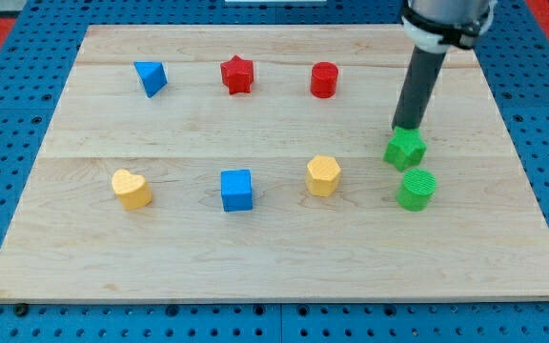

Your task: Move your arm to the top of the yellow hexagon

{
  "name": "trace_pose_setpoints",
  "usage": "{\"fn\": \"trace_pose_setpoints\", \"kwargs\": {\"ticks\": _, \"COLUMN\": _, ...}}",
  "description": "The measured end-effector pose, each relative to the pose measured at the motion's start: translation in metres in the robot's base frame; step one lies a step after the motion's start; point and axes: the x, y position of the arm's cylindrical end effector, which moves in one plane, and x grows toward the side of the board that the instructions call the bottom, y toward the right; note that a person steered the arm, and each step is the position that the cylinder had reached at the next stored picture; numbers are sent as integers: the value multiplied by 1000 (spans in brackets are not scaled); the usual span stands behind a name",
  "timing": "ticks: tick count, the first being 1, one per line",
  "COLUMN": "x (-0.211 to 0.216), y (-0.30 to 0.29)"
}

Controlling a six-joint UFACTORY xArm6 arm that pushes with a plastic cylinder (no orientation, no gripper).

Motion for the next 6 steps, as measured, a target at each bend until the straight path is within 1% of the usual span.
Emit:
{"fn": "trace_pose_setpoints", "kwargs": {"ticks": 1, "x": 21, "y": 0}}
{"fn": "trace_pose_setpoints", "kwargs": {"ticks": 2, "x": 15, "y": -17}}
{"fn": "trace_pose_setpoints", "kwargs": {"ticks": 3, "x": -7, "y": -67}}
{"fn": "trace_pose_setpoints", "kwargs": {"ticks": 4, "x": -3, "y": -101}}
{"fn": "trace_pose_setpoints", "kwargs": {"ticks": 6, "x": 47, "y": -101}}
